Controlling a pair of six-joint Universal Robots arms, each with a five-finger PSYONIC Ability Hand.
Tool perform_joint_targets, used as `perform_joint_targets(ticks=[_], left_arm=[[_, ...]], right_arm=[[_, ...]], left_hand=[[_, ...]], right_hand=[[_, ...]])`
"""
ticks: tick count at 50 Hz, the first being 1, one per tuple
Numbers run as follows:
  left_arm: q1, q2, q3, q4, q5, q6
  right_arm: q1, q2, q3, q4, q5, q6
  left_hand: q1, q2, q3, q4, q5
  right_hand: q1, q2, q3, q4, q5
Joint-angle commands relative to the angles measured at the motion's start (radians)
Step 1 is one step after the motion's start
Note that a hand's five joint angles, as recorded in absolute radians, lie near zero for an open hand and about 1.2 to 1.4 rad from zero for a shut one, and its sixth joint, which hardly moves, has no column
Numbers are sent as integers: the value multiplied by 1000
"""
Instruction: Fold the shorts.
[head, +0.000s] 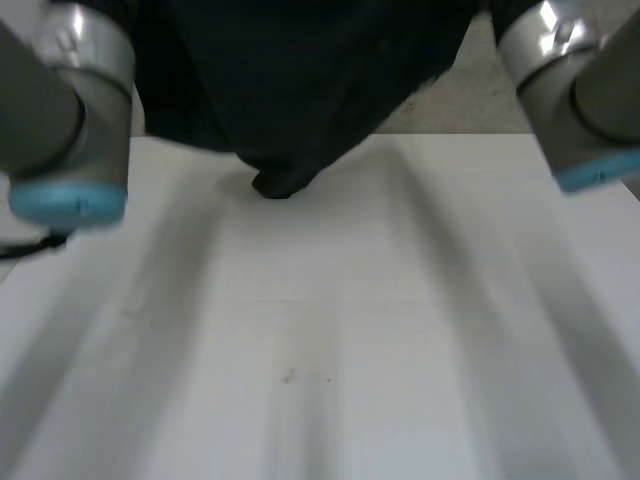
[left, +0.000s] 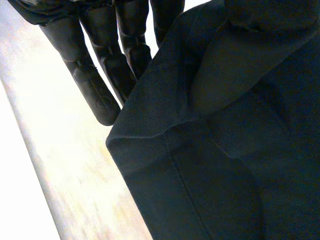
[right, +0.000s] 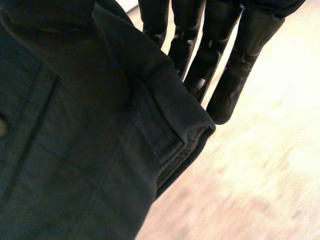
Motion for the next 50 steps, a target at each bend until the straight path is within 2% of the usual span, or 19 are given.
perform_joint_targets(ticks=[1,6,13,20,25,29,36,41,45,49,50], left_arm=[[1,44,-447,-1,61,4],[-6,47,-645,-12,135,17],[1,146,-807,-118,141,86],[-4,284,-890,-362,142,191],[-10,396,-933,-584,158,313],[-12,442,-967,-656,161,384],[-6,432,-1001,-571,185,387],[-15,415,-1005,-589,179,407],[-16,404,-970,-595,176,438],[-13,354,-871,-517,182,508],[-15,309,-817,-459,179,531]], right_arm=[[-4,-35,357,187,-74,-39],[-4,-35,566,374,-86,-206],[-15,-84,735,429,-74,-365],[-44,-222,815,609,-86,-435],[-44,-285,845,848,-105,-570],[-49,-313,882,981,-99,-667],[-69,-327,956,1020,-105,-716],[-69,-327,962,1087,-114,-719],[-67,-328,914,1114,-114,-724],[-73,-316,792,1048,-115,-678],[-73,-308,769,1020,-112,-659]], left_hand=[[262,200,210,201,242],[262,200,210,201,242],[262,200,210,201,242],[262,200,210,201,242],[262,200,210,201,242],[262,200,210,201,242],[262,200,210,201,242],[262,200,210,201,242],[262,200,210,201,242],[262,200,210,201,242],[262,200,210,201,242]], right_hand=[[417,226,219,205,253],[417,226,219,205,253],[417,226,219,205,253],[417,226,219,205,253],[417,226,219,205,253],[417,226,219,205,253],[417,226,219,205,253],[417,226,219,205,253],[417,226,219,205,253],[417,226,219,205,253],[417,226,219,205,253]])
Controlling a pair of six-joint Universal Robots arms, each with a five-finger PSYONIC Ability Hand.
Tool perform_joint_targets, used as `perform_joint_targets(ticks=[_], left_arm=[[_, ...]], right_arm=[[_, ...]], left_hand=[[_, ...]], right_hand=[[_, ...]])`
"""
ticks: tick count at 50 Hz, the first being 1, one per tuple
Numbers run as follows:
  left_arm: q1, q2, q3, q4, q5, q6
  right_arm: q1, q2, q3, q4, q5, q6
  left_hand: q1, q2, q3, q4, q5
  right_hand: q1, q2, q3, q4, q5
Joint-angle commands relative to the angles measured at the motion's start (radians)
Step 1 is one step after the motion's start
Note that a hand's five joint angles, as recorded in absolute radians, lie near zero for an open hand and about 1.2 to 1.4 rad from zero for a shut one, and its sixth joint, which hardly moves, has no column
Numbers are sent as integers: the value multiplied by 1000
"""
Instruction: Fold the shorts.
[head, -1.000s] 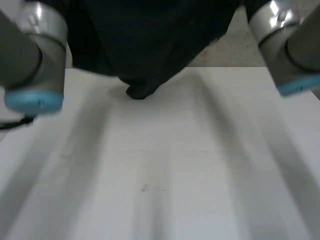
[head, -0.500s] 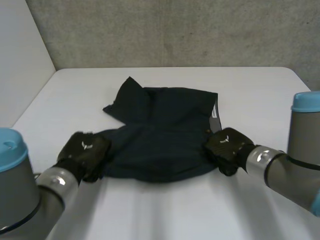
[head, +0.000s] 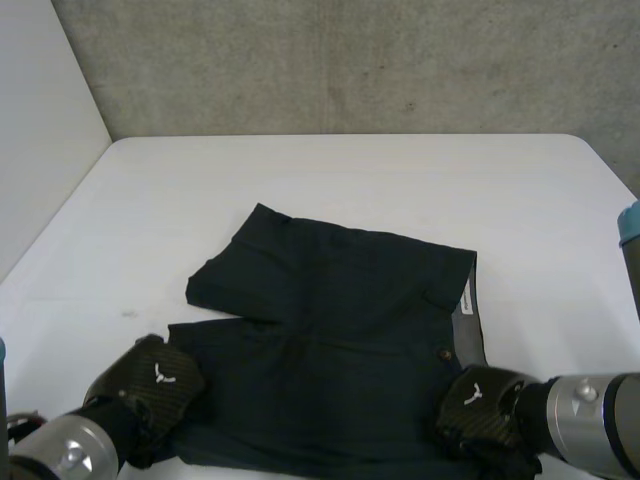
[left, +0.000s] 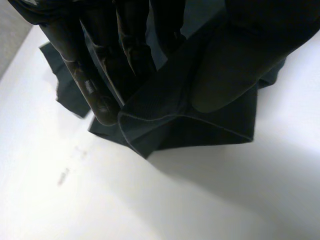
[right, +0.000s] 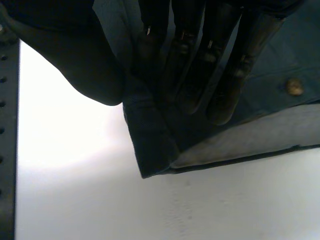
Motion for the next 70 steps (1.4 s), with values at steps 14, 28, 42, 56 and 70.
perform_joint_targets(ticks=[14,28,42,56,70], left_arm=[[-74,-684,818,456,-146,86],[-87,-1146,1328,466,-160,75],[-97,-908,1137,501,-167,-104],[-52,-500,597,512,-138,-255],[-61,-420,399,596,-129,-424]], right_arm=[[31,317,-528,-448,291,245],[31,606,-724,-783,273,242],[2,326,-508,-795,272,441],[-49,132,-100,-664,142,680],[-49,266,-2,-958,195,622]], left_hand=[[262,199,206,201,242],[-464,-526,-519,-525,-483],[-953,-1016,-1009,-1015,-973],[-953,-1016,-1009,-1015,-973],[-950,-1013,-1006,-1012,-970]], right_hand=[[408,226,214,204,252],[-197,-379,-391,-400,-352],[-814,-996,-1008,-1018,-969],[-814,-996,-1008,-1018,-969],[369,187,175,165,213]])
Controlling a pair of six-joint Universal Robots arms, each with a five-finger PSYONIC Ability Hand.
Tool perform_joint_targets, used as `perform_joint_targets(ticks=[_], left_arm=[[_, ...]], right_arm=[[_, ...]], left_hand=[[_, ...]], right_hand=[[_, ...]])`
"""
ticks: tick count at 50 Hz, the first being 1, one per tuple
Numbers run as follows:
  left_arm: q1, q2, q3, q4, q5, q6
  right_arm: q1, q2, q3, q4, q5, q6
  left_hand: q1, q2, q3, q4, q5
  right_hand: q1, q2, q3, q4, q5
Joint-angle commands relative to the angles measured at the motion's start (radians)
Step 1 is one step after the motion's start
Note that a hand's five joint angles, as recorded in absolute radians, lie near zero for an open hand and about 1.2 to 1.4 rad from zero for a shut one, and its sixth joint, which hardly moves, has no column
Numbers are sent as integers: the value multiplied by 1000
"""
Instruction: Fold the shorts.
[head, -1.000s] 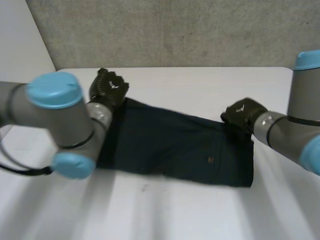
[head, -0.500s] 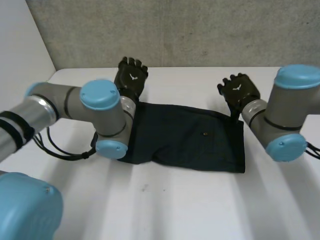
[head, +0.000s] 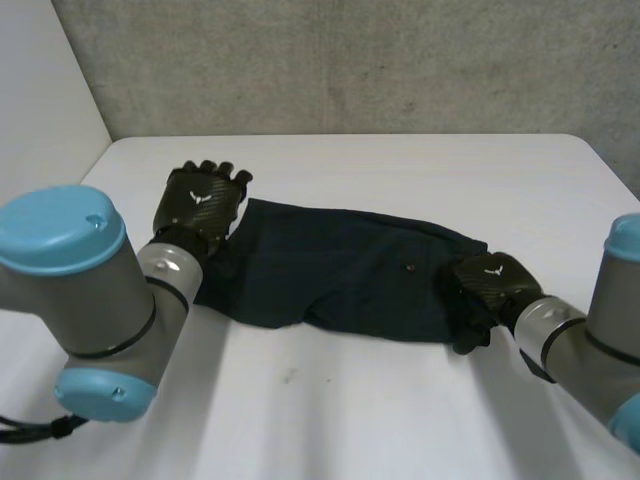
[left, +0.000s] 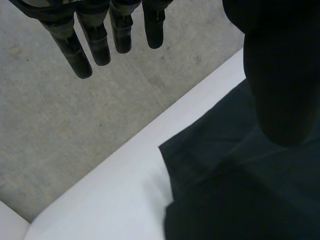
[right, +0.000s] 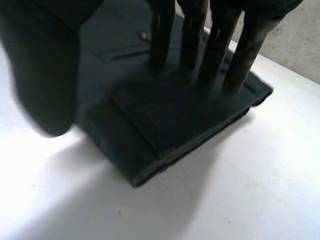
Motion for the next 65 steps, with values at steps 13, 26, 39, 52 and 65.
perform_joint_targets(ticks=[13,26,39,52,65], left_arm=[[3,11,-41,83,1,-27],[37,80,-73,86,-1,-30],[56,93,-75,86,-4,-32],[62,102,-70,89,-4,-32],[-7,83,47,108,-9,-59]], right_arm=[[-118,28,-13,-56,72,-258],[-120,-105,-131,-33,49,-543],[325,83,-352,-2,-253,-716],[402,166,-366,47,-374,-723],[279,-4,-383,53,-195,65]], left_hand=[[-11,-18,-30,-20,-37],[-11,-18,-30,-20,-37],[-11,-18,-30,-20,-37],[-11,-18,-30,-20,-37],[-8,-15,-27,-17,-34]], right_hand=[[922,854,869,874,893],[922,854,869,874,893],[922,854,869,874,893],[-170,-238,-222,-218,-199],[-300,-368,-352,-348,-329]])
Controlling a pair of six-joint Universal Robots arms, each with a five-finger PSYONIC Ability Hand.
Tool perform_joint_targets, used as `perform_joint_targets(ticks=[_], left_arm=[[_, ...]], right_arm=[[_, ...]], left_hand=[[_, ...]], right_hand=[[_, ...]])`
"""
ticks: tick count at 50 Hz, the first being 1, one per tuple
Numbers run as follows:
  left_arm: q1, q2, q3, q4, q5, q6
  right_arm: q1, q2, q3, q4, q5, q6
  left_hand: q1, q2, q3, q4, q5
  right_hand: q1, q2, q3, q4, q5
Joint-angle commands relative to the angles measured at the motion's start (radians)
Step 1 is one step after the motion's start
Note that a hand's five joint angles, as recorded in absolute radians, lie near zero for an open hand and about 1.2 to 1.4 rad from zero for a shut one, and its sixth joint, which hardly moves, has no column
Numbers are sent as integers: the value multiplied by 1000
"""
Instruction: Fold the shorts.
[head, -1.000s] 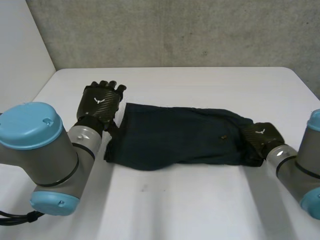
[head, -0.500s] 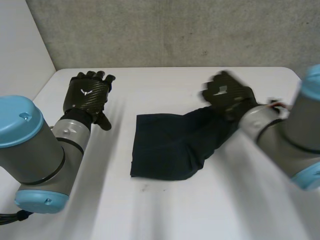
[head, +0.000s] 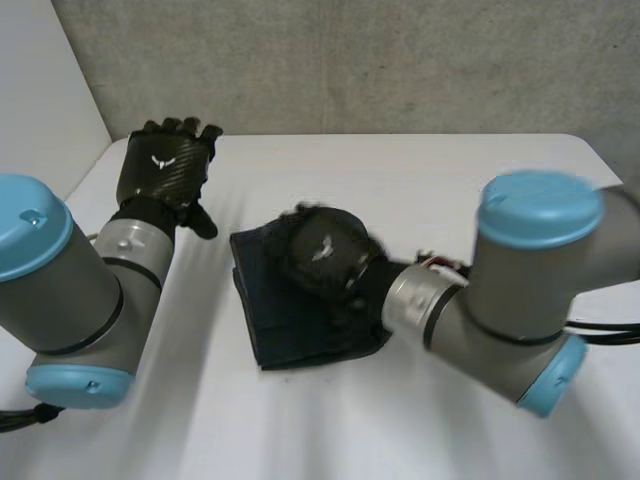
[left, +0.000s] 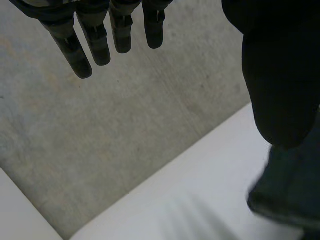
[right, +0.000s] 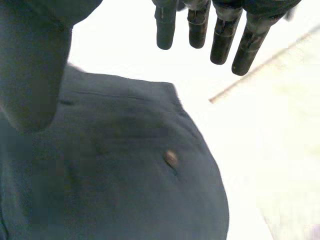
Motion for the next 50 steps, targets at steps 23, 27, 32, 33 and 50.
perform_joint_targets(ticks=[23,27,32,33,50], left_arm=[[-243,-368,386,-401,-192,-168],[-232,-422,414,-450,-203,-165],[-190,-483,446,-499,-186,-163],[-186,-493,447,-505,-179,-162],[-95,-468,502,-528,5,-13]], right_arm=[[-152,292,-428,344,180,419],[-143,356,-457,351,181,355],[-140,401,-459,342,198,268],[-140,405,-459,341,203,257],[-137,317,-406,266,244,207]], left_hand=[[39,32,20,30,13],[39,32,20,30,13],[39,32,20,30,13],[39,32,20,30,13],[36,29,17,27,10]], right_hand=[[-31,-45,-38,-63,-72],[-31,-45,-38,-63,-72],[-31,-45,-38,-63,-72],[-31,-45,-38,-63,-72],[-31,-45,-38,-63,-72]])
